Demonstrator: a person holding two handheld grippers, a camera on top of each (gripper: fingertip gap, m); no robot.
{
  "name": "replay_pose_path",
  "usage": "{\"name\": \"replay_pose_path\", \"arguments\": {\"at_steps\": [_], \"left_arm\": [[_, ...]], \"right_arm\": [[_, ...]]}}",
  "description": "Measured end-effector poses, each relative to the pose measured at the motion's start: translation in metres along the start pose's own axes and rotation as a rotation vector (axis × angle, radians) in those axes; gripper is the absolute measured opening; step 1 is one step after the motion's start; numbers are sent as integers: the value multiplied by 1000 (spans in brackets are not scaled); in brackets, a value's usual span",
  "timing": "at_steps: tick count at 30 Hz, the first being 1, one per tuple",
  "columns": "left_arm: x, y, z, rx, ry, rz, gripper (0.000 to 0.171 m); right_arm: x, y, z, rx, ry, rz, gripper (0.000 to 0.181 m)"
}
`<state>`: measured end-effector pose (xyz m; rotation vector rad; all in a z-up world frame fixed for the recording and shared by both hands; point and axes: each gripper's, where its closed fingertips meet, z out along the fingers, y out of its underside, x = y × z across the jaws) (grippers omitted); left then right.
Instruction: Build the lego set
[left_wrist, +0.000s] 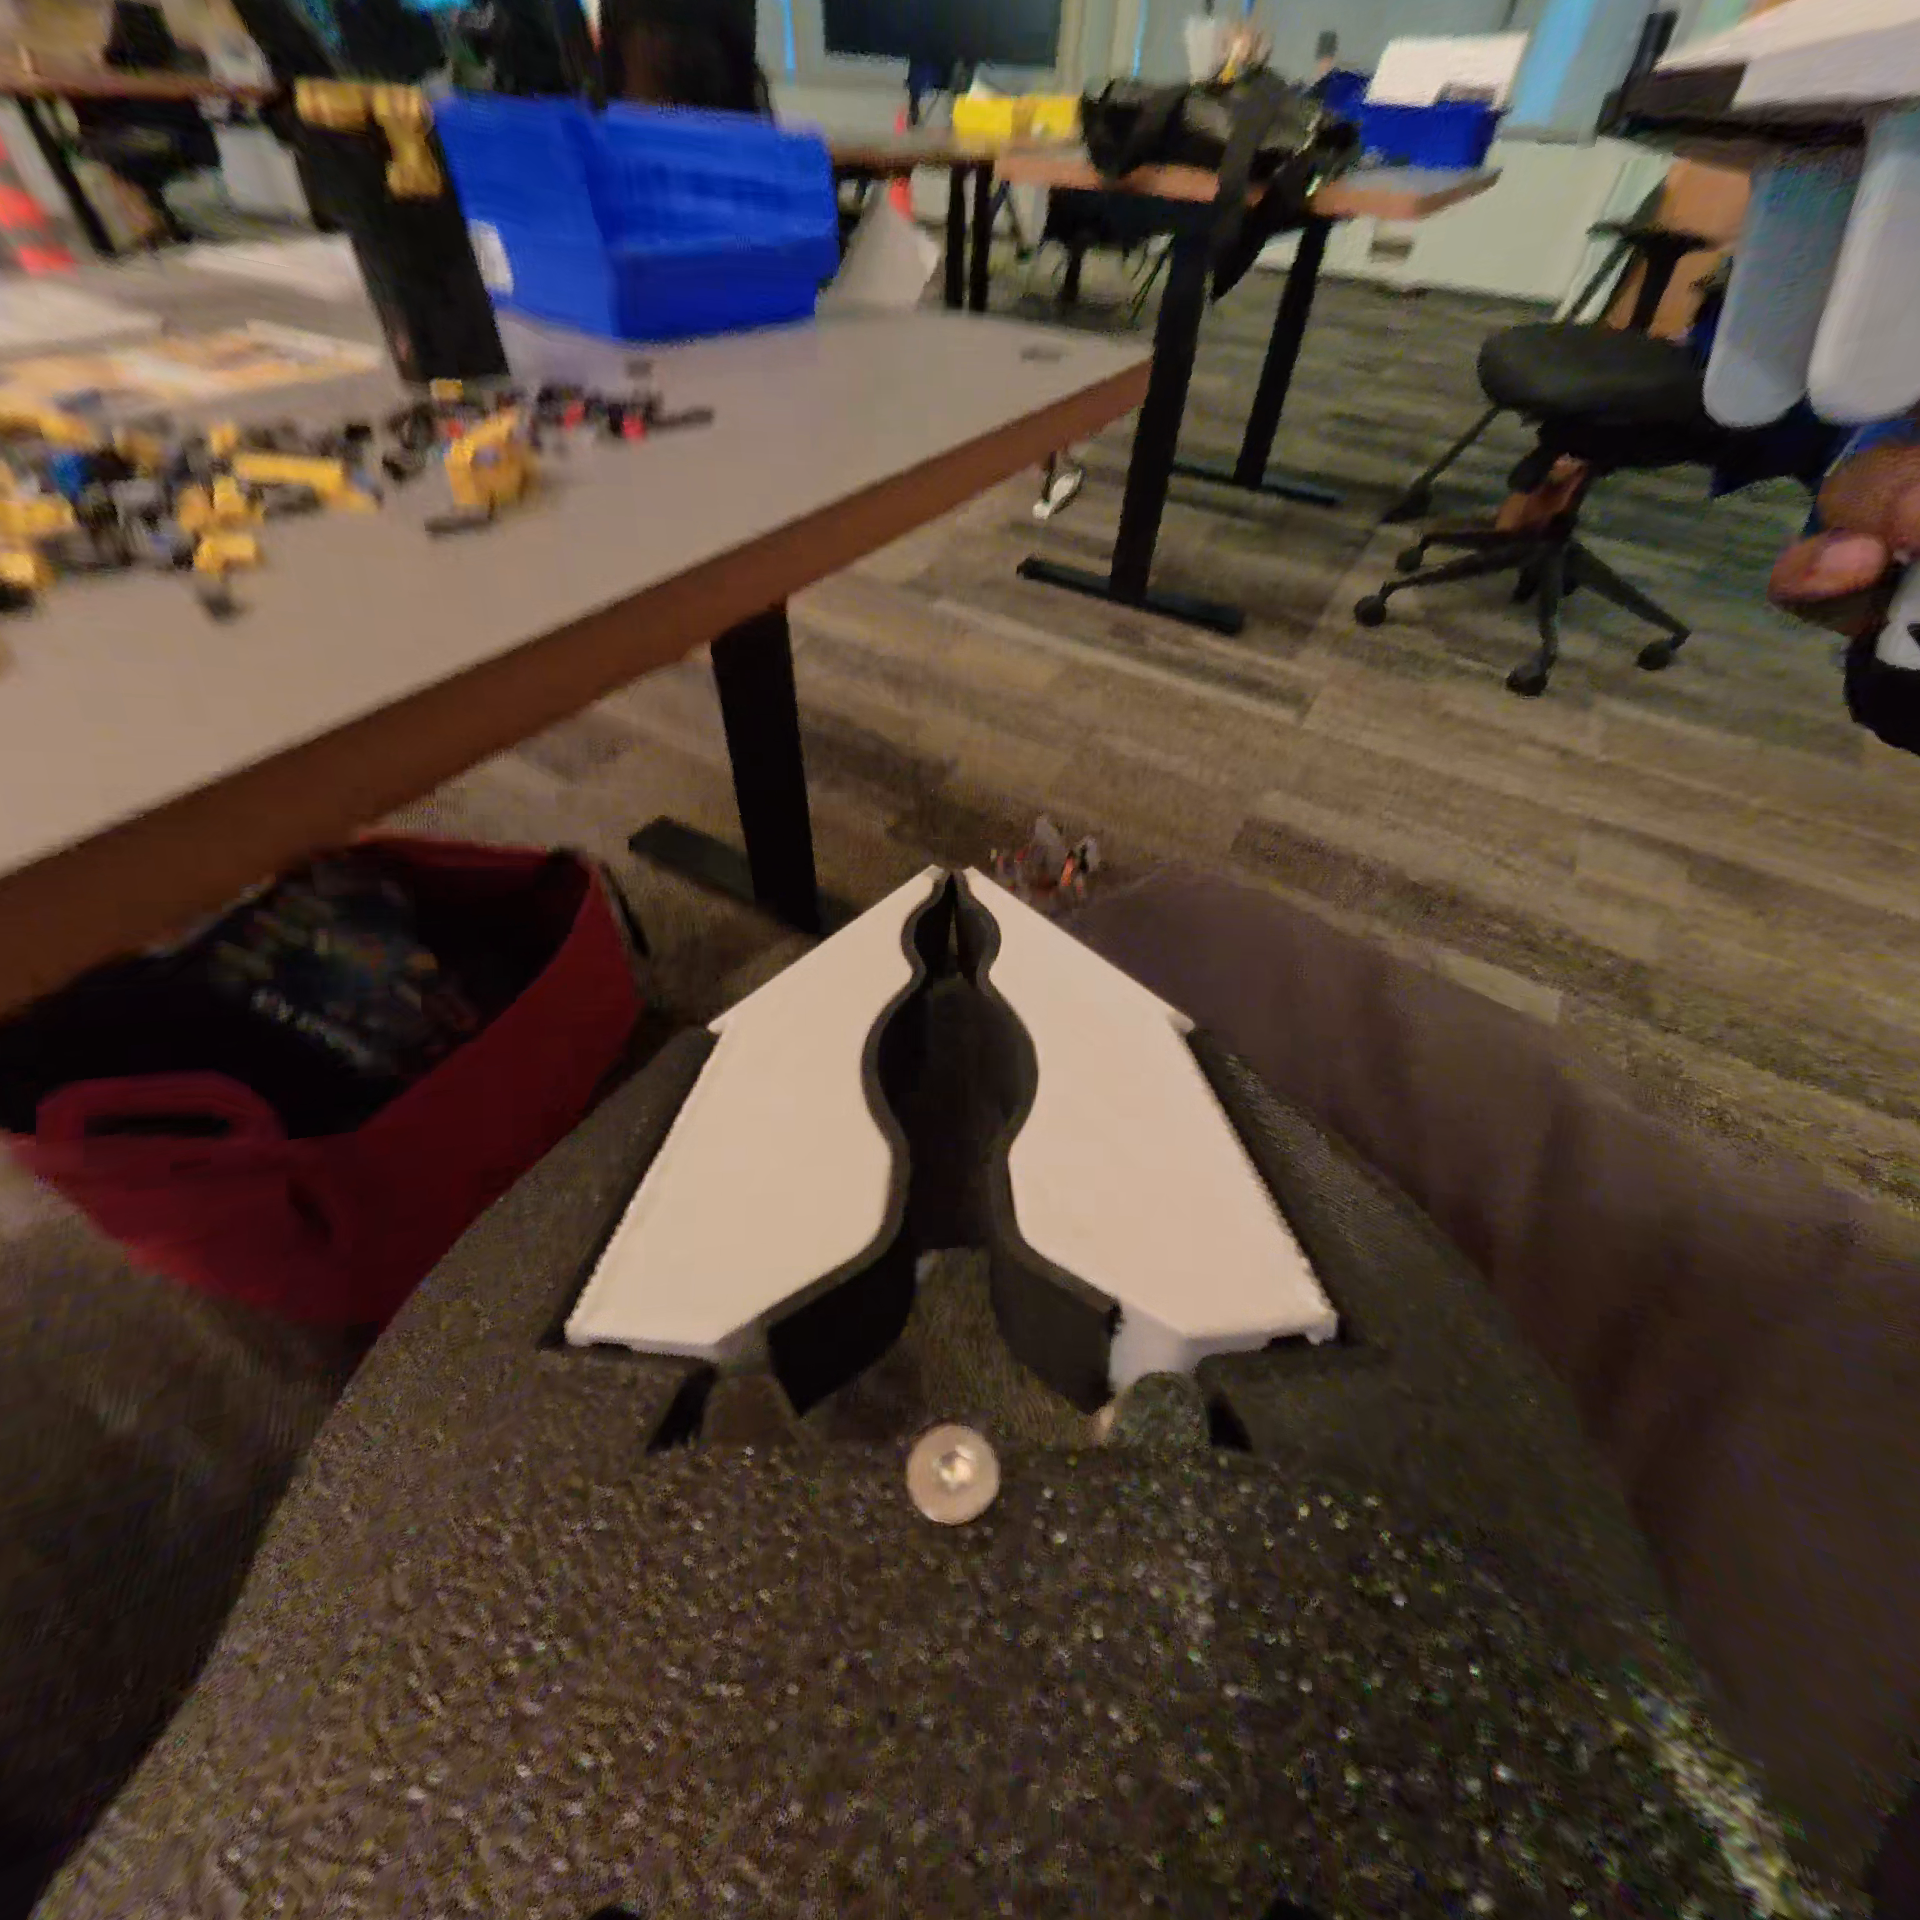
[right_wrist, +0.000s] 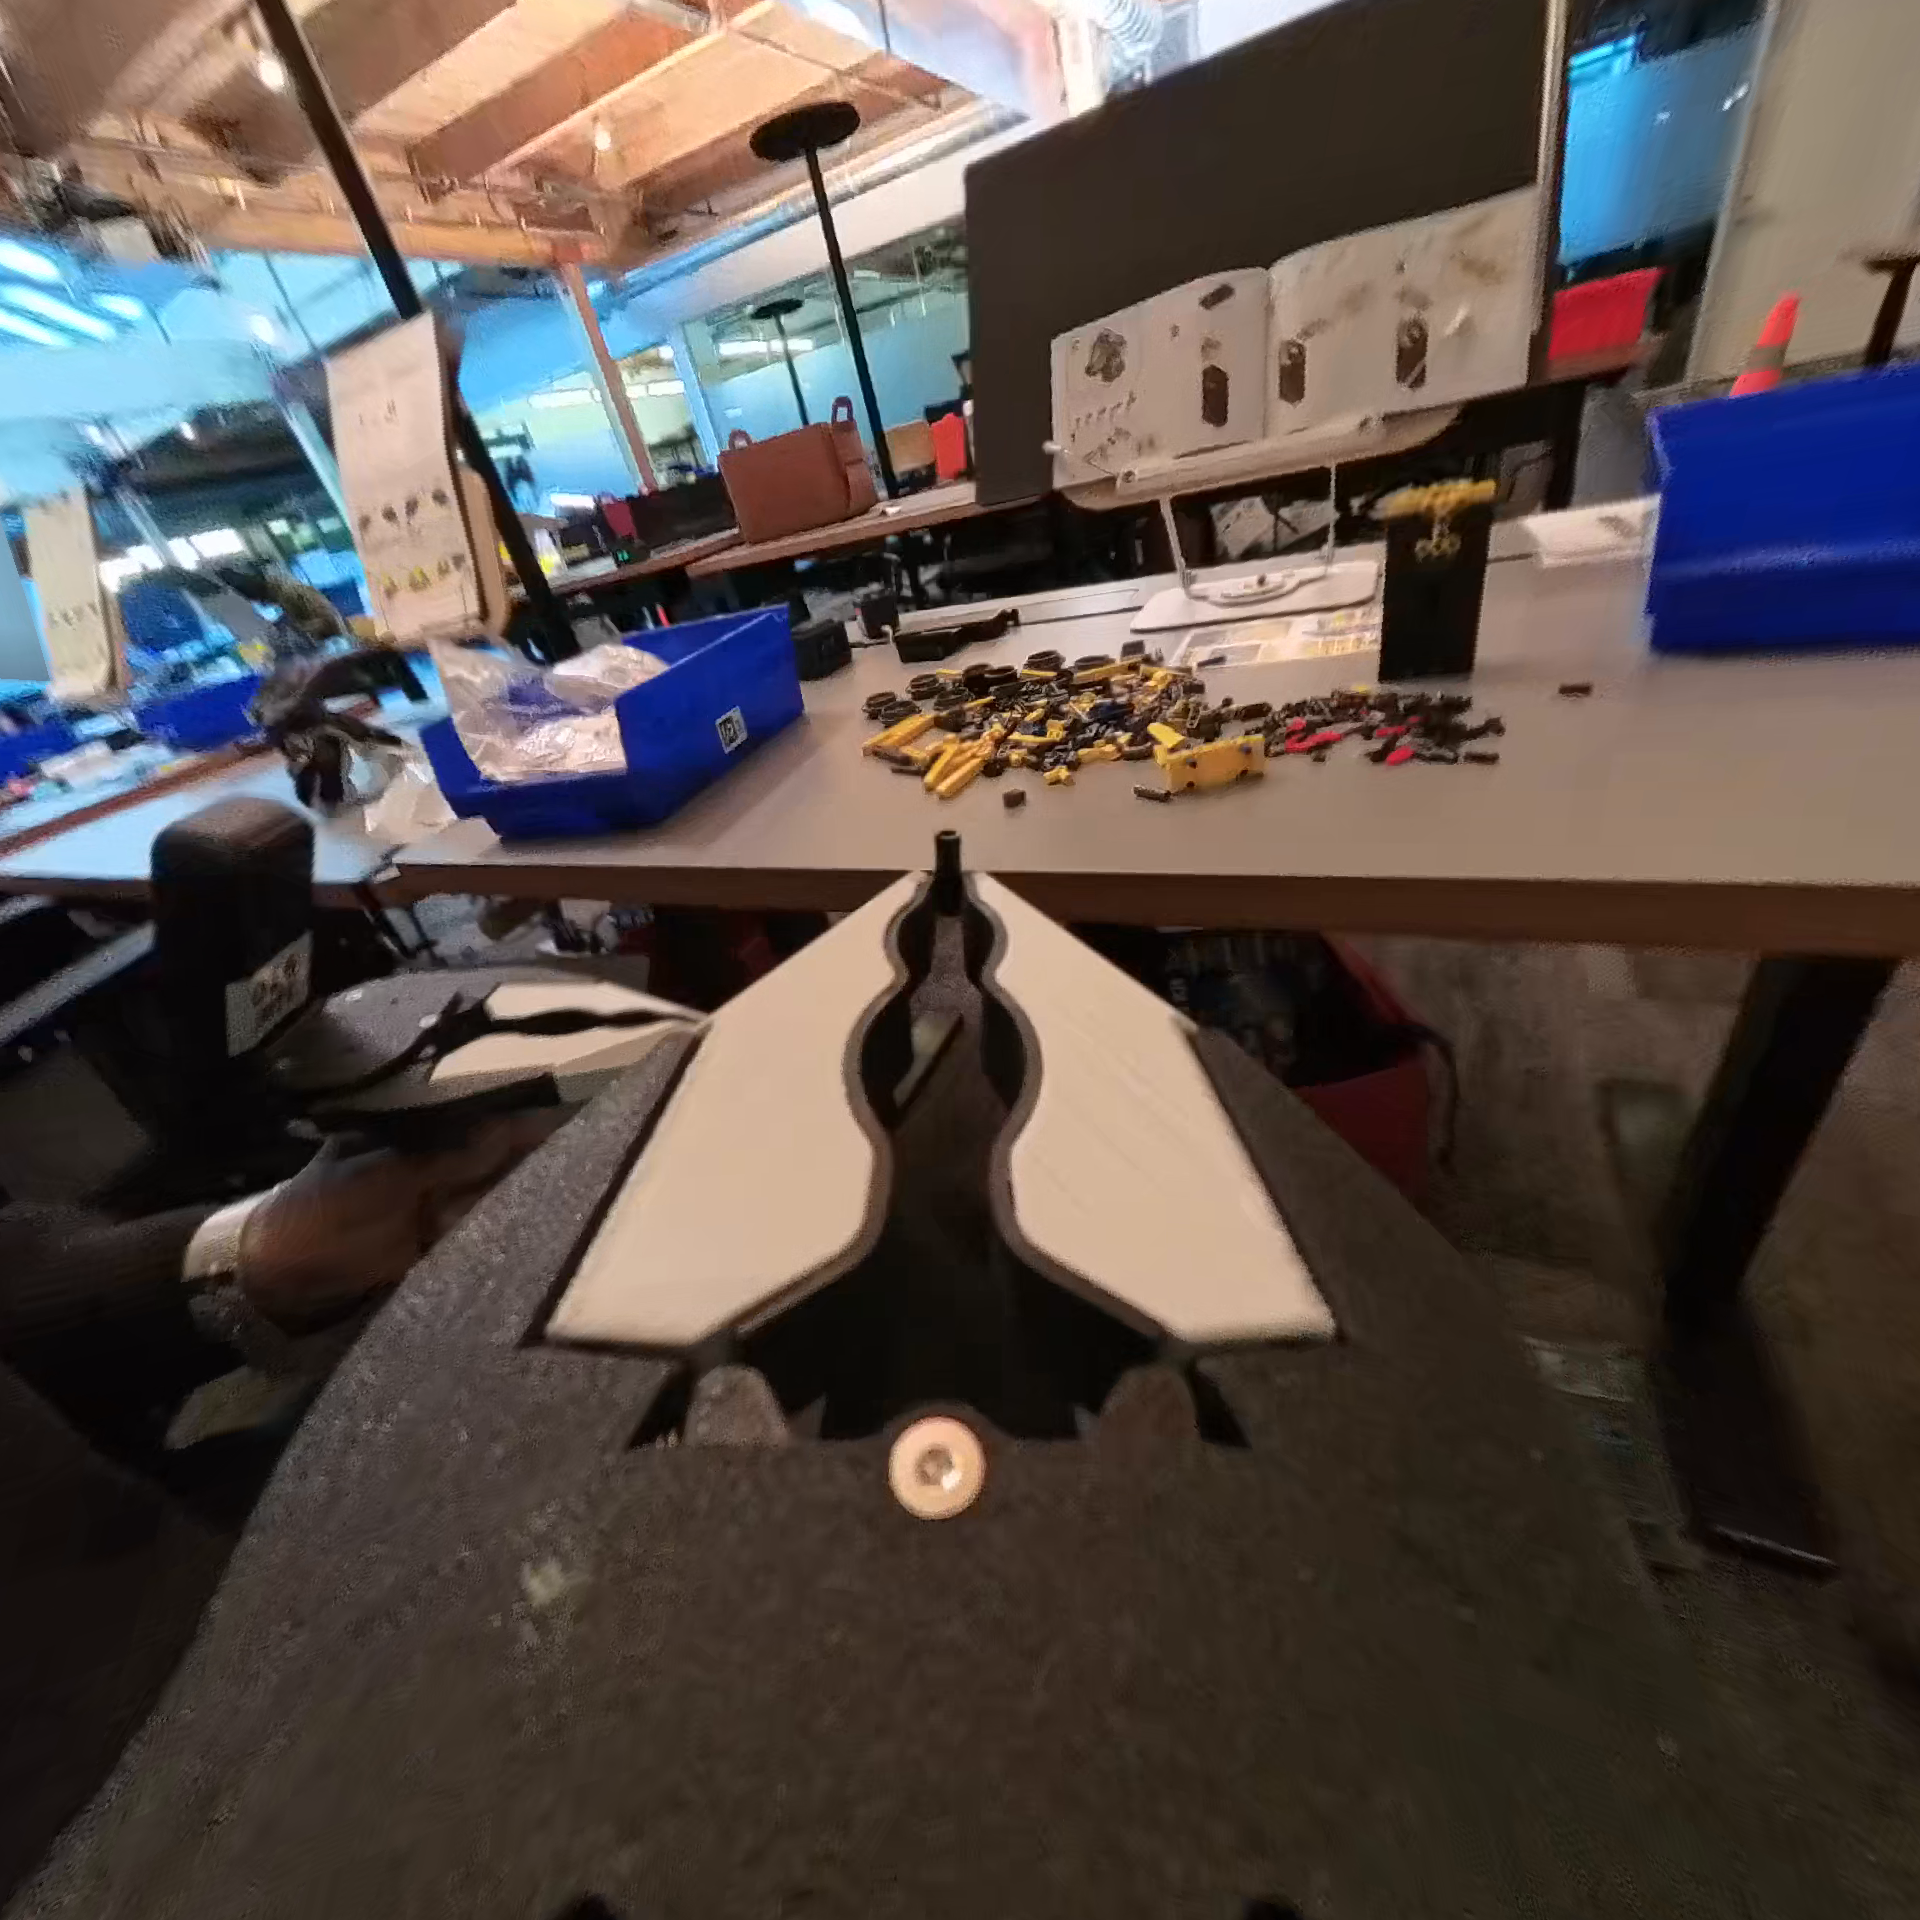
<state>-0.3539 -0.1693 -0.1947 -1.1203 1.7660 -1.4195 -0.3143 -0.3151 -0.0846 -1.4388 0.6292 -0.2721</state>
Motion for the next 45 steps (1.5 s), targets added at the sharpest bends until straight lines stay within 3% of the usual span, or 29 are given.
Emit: {"name": "replay_pose_path", "arguments": {"at_steps": [3, 8, 13, 17, 22, 25, 28, 32, 35, 38, 40, 45], "left_arm": [[-17, 34, 4, -107, -14, -24, 0], [-60, 50, 26, -152, -44, -54, 0], [-97, 30, 57, -101, -56, -72, 1], [-110, -12, 69, 10, -12, -139, 4], [-118, -92, 77, 218, -30, -187, 20], [-95, -133, 79, 308, 134, -329, 33], [-78, -154, 78, 332, 289, -472, 40], [-77, -159, 85, 296, 419, -634, 40], [-71, -152, 95, 221, 511, -735, 40], [-78, -139, 103, 189, 459, -762, 34], [-88, -132, 109, 188, 411, -769, 15], [-106, -121, 135, 146, 399, -817, 6]], "right_arm": [[45, 21, 18, 9, 27, 87, 4], [96, 52, 93, -53, -39, 115, 4], [110, 39, 179, -108, -152, -3, 5], [88, 27, 218, -158, -258, -49, 5], [40, 15, 220, -219, -387, -109, 5], [23, 5, 209, -190, -397, -222, 4], [17, 0, 203, -164, -371, -408, 4], [16, -3, 202, -158, -330, -659, 5], [12, -2, 204, -157, -346, -751, 5], [9, 6, 211, -177, -370, -797, 5], [12, 13, 216, -197, -375, -836, 5], [37, 29, 233, -204, -400, -883, 5]]}}
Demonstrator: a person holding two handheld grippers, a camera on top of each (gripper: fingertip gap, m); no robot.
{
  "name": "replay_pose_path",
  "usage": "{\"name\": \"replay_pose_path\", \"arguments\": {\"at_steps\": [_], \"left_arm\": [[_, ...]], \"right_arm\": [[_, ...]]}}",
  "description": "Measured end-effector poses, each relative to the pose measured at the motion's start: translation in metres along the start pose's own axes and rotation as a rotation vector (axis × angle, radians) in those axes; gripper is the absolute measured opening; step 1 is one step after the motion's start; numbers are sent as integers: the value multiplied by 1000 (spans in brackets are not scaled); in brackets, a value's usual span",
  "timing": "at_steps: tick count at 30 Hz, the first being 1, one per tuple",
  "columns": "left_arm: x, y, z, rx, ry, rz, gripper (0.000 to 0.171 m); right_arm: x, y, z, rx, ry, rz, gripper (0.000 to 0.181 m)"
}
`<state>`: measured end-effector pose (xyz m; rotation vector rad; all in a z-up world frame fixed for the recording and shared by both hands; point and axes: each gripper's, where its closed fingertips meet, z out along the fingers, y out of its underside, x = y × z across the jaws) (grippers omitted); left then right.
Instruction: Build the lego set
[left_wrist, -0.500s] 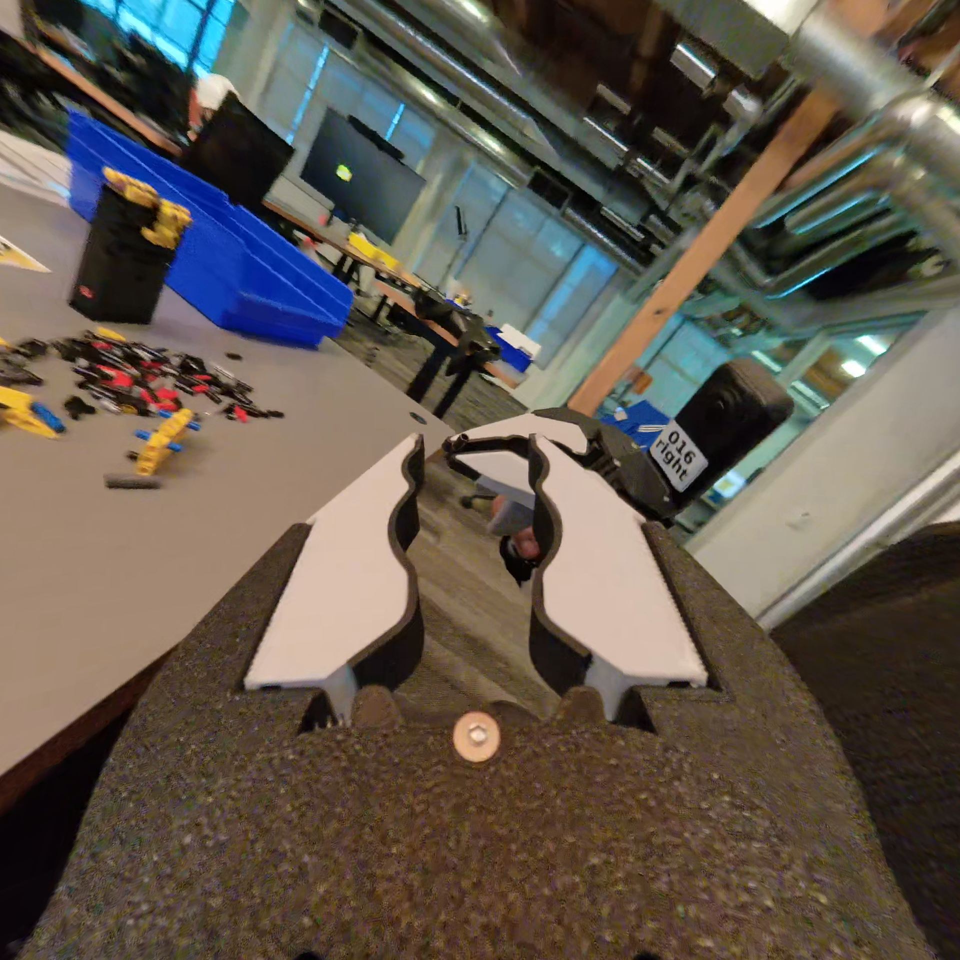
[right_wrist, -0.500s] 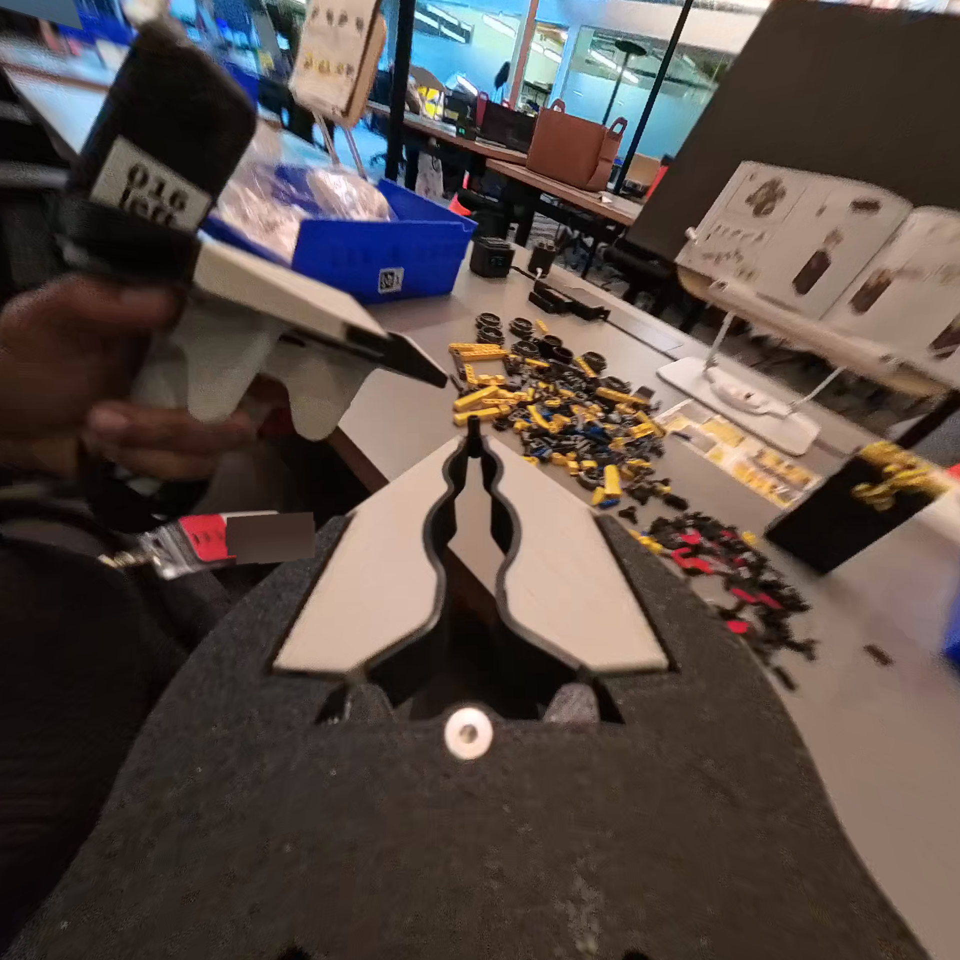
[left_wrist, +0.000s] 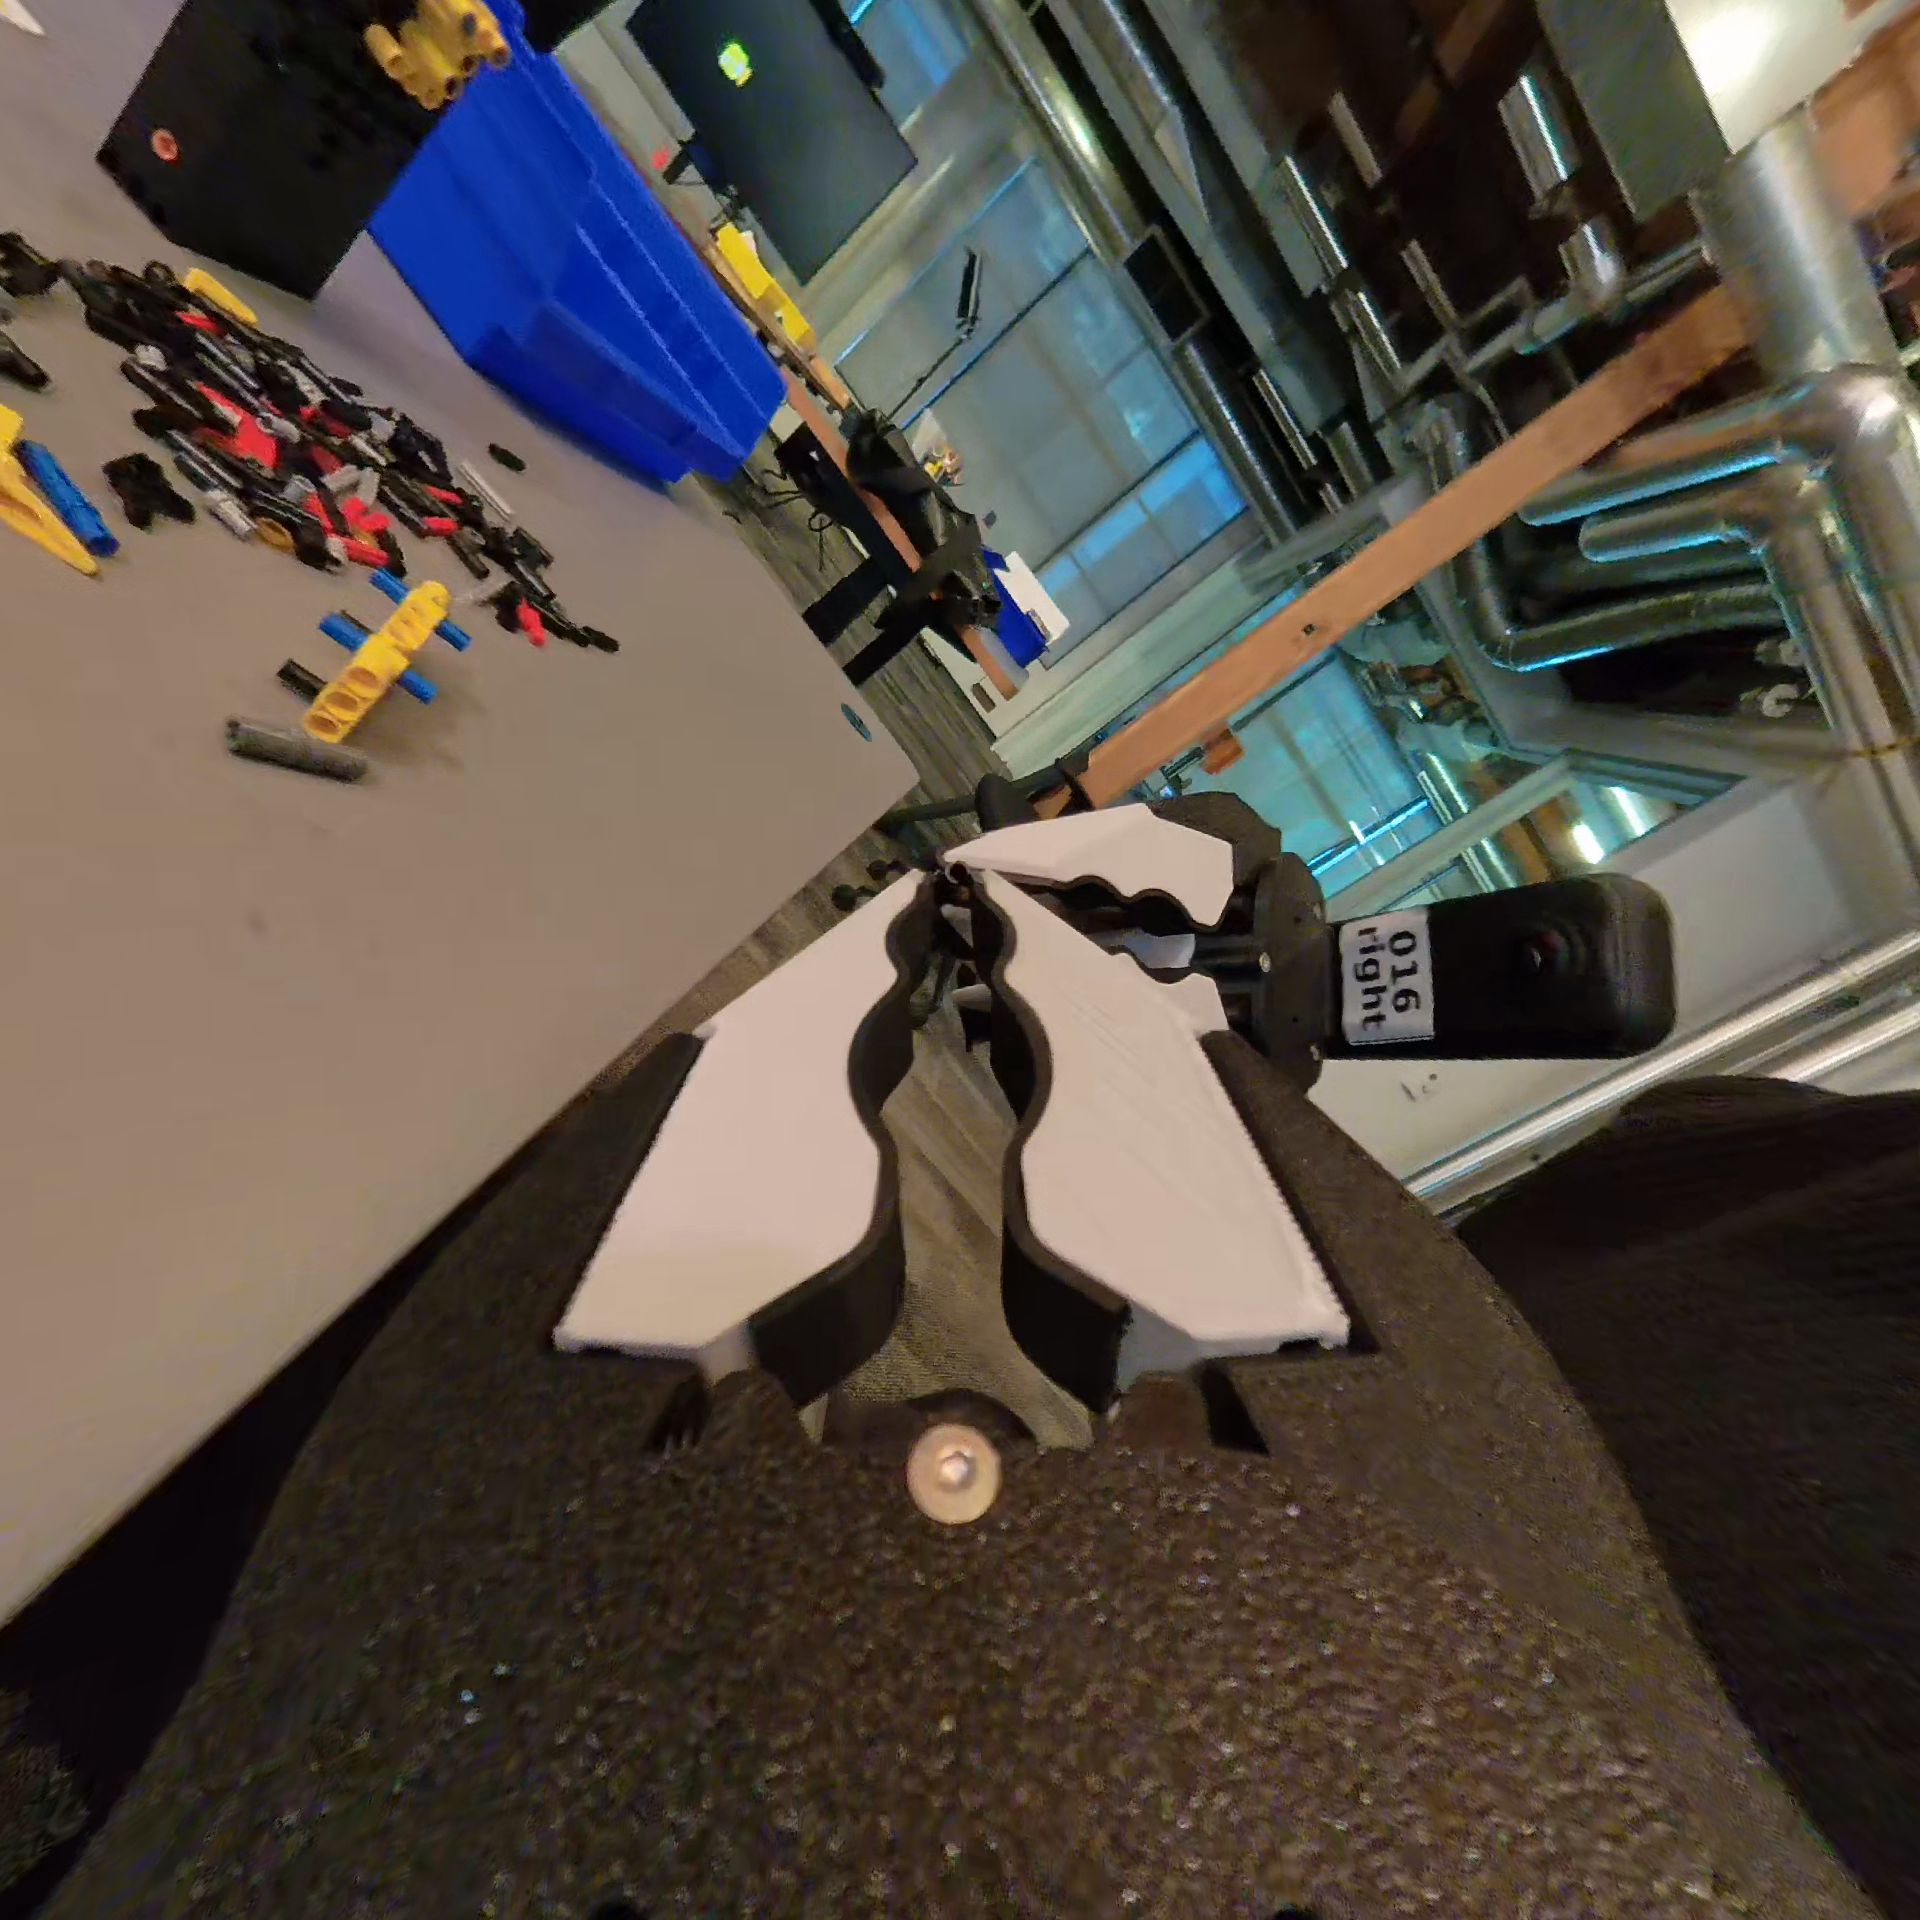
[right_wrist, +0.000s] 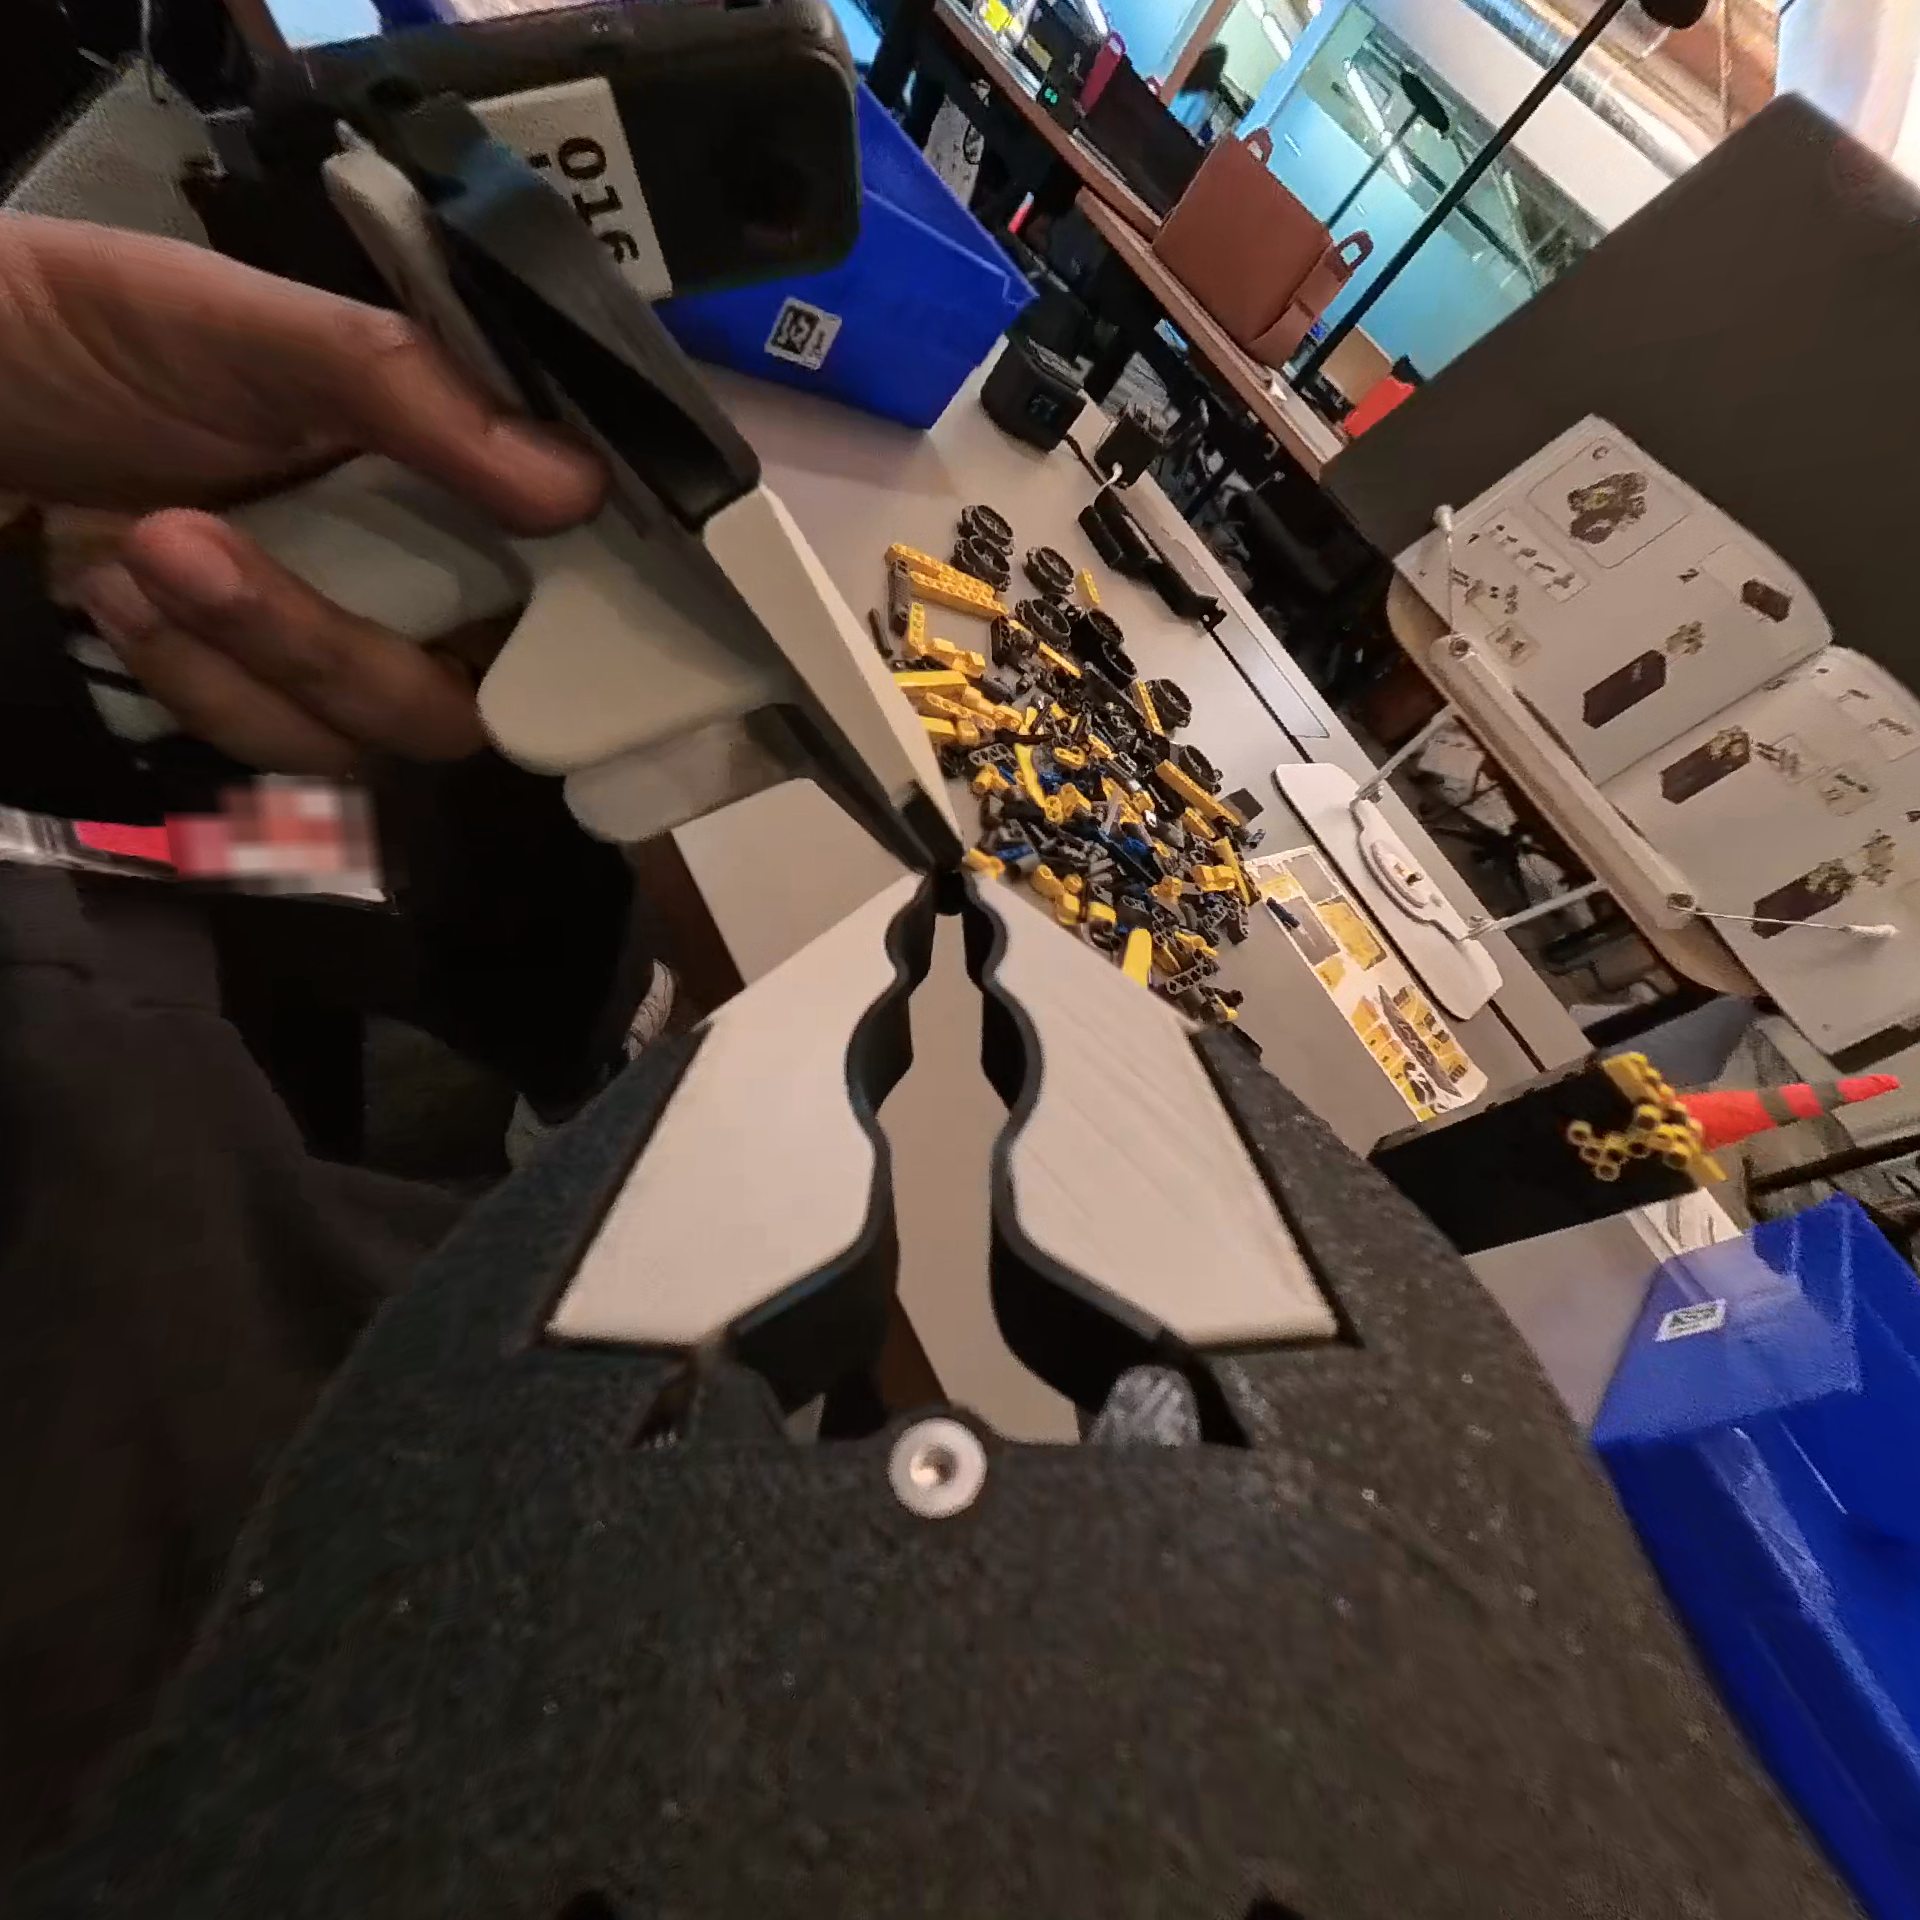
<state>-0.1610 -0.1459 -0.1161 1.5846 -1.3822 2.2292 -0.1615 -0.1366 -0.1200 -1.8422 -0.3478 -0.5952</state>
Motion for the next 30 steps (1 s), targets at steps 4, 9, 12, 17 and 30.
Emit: {"name": "replay_pose_path", "arguments": {"at_steps": [4, 9, 12, 17, 30], "left_arm": [[-16, -19, 27, -47, 20, -45, 4], [-32, -58, 57, -68, 34, -28, 4], [-35, -80, 68, -38, 59, -48, 4], [-21, -102, 70, 0, 158, -105, 4], [7, -116, 40, 57, 286, -139, 3]], "right_arm": [[30, 18, 7, 71, -46, 38, 4], [78, 31, 23, 150, -115, 57, 4], [101, 29, 30, 211, -137, 70, 4], [122, 12, 31, 333, -151, 103, 4], [115, -36, 36, 468, -212, 131, 8]]}}
